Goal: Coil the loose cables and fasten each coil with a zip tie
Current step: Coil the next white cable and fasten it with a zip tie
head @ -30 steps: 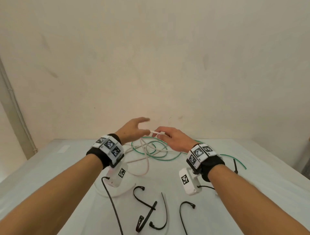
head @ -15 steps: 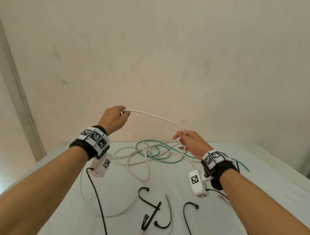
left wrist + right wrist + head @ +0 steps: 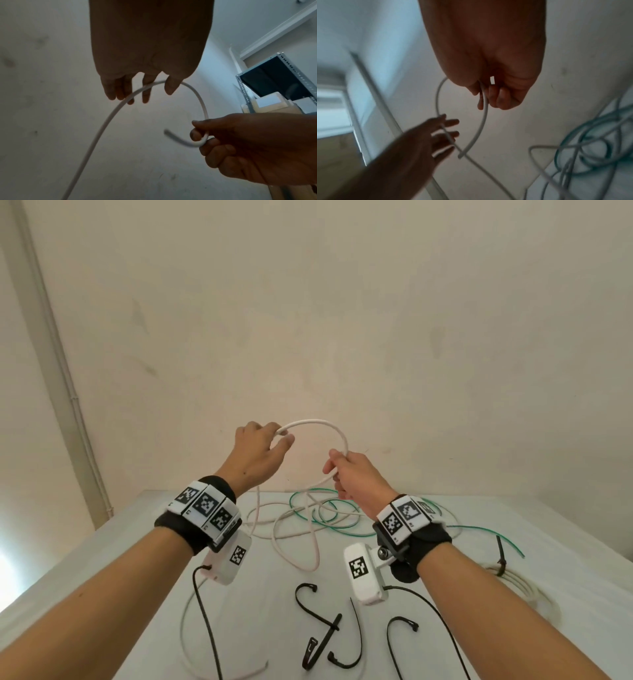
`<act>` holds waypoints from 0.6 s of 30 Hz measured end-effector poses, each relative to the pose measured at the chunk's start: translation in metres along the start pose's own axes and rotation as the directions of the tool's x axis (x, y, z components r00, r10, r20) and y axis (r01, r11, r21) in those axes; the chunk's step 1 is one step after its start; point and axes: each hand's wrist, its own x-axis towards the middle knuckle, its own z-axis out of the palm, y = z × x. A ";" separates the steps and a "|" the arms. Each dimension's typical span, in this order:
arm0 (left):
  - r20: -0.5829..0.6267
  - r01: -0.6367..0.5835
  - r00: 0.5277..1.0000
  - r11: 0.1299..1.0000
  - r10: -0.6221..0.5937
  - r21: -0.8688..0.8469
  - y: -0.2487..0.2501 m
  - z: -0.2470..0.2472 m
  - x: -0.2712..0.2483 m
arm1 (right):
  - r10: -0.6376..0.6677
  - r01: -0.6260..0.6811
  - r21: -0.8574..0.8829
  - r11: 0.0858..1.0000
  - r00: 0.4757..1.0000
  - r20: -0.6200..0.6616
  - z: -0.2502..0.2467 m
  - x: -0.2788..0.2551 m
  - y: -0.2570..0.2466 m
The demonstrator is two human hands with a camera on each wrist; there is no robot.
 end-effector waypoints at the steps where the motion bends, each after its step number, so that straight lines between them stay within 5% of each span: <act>1: 0.022 0.069 0.997 0.998 -0.069 -0.012 -0.003 -0.001 -0.004 | 0.041 -0.044 0.114 0.992 0.999 0.026 0.002 0.000 0.001; 8: -0.002 0.207 0.974 0.885 -0.228 -0.417 -0.018 0.018 -0.032 | 0.113 -0.156 0.475 0.866 0.987 0.119 0.015 -0.008 -0.003; 11: 0.306 0.425 0.902 0.512 -0.303 -0.746 -0.012 0.028 -0.038 | 0.094 -0.165 0.481 0.861 0.981 0.169 0.023 -0.012 -0.002; 13: 0.330 0.411 0.907 0.384 -0.261 -0.826 -0.010 0.031 -0.040 | 0.077 -0.156 0.402 0.902 0.975 0.207 0.027 -0.015 -0.002; 16: 0.218 0.340 0.937 0.567 -0.274 -0.751 -0.013 0.034 -0.039 | 0.067 -0.114 0.337 0.934 0.987 0.148 0.024 -0.013 -0.004; 18: 0.143 0.300 0.953 0.749 -0.269 -0.591 -0.016 0.034 -0.042 | 0.099 -0.119 0.492 0.862 0.993 0.066 0.016 -0.009 -0.010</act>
